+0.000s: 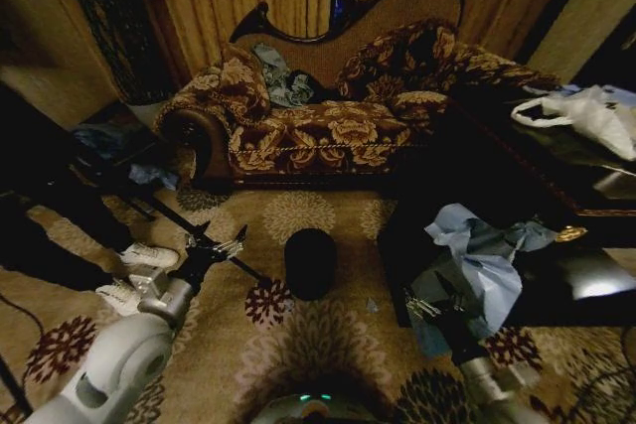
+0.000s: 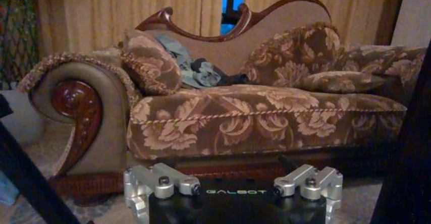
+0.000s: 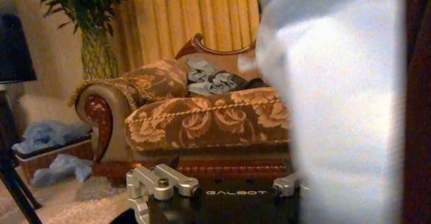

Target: Place a garbage bag over the trash bin.

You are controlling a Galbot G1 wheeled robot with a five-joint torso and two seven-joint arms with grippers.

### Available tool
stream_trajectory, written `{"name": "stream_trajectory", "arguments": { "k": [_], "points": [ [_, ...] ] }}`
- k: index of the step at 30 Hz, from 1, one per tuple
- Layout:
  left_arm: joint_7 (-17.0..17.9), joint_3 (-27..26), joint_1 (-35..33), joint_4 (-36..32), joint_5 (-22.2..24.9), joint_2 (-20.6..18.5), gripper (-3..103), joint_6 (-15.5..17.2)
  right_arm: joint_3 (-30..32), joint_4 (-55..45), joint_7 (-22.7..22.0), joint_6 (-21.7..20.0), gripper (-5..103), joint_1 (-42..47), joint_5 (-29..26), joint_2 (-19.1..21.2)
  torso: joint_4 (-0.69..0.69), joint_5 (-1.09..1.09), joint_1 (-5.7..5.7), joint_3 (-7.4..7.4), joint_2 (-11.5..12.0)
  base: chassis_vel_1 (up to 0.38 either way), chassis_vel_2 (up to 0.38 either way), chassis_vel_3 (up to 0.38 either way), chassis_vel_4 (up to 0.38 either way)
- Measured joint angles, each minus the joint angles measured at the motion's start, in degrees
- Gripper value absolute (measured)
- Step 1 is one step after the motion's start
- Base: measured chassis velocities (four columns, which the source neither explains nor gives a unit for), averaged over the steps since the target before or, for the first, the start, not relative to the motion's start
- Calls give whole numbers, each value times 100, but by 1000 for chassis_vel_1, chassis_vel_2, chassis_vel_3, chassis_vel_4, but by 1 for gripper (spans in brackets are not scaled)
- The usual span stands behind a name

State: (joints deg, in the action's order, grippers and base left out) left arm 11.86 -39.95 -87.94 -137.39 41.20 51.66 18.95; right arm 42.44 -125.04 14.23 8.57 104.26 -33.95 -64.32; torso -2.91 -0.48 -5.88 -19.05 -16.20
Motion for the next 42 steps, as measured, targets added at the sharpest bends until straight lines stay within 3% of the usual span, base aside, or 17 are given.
{"name": "stream_trajectory", "arguments": {
  "k": [9, 15, 17, 18, 22, 29, 32, 36, 38, 41, 42],
  "points": [
    [38, -12, 189, -31, 427, -123, 100, 282, 73, -428, 299, 156, 100, 531, 34, -74, -1, -1, 0, 0, 0, 0, 0, 0, 0],
    [539, 183, 617, -12, 813, -184, 100, 693, 155, -198, 319, 210, 100, 476, 193, -226, -1, 0, 0, 0, 0, 0, 0, 0, 0],
    [601, 321, 797, 39, 1173, -149, 100, 909, -82, -90, 132, 209, 100, 409, 378, -427, 1, 0, 0, 0, 0, 0, 0, 0, 0],
    [656, 420, 884, 50, 1496, -142, 100, 951, -194, -69, 72, 208, 100, 409, 436, -512, 0, 0, 0, 0, 0, 0, 0, 0, 0],
    [784, 720, 1171, 80, 2032, -118, 100, 993, -280, -45, -10, 207, 100, 406, 538, -571, -1, 0, 0, 0, 0, 0, 0, 0, 0],
    [818, 1132, 1517, 269, 1844, -88, 100, 913, -215, -137, -207, 209, 100, 335, 558, -570, -1, -1, 0, 0, 0, 0, 0, 0, 0],
    [599, 1305, 1623, 373, 1082, -161, 100, 915, -238, -147, -309, 208, 100, 268, 564, -586, 0, -1, 0, 0, 0, 0, 0, 0, 0],
    [713, 1552, 1714, 385, 870, -169, 100, 908, -301, -30, -314, 250, 100, 228, 686, -605, 0, -1, 0, 1, 0, 0, 0, 0, 0],
    [759, 1602, 1737, 386, 918, -162, 100, 890, -309, 9, -314, 269, 100, 209, 715, -606, 0, 0, 0, 1, 0, 0, 0, 0, 0],
    [958, 1810, 1937, 386, 1840, -114, 100, 725, -331, 88, -313, 295, 100, 180, 764, -633, 0, 0, 0, 0, 0, 0, 0, 0, 0],
    [958, 1810, 1937, 386, 1840, -114, 100, 725, -331, 88, -313, 295, 100, 180, 764, -633, 0, 0, 0, 0, 0, 0, 0, 0, 0]
  ]
}}
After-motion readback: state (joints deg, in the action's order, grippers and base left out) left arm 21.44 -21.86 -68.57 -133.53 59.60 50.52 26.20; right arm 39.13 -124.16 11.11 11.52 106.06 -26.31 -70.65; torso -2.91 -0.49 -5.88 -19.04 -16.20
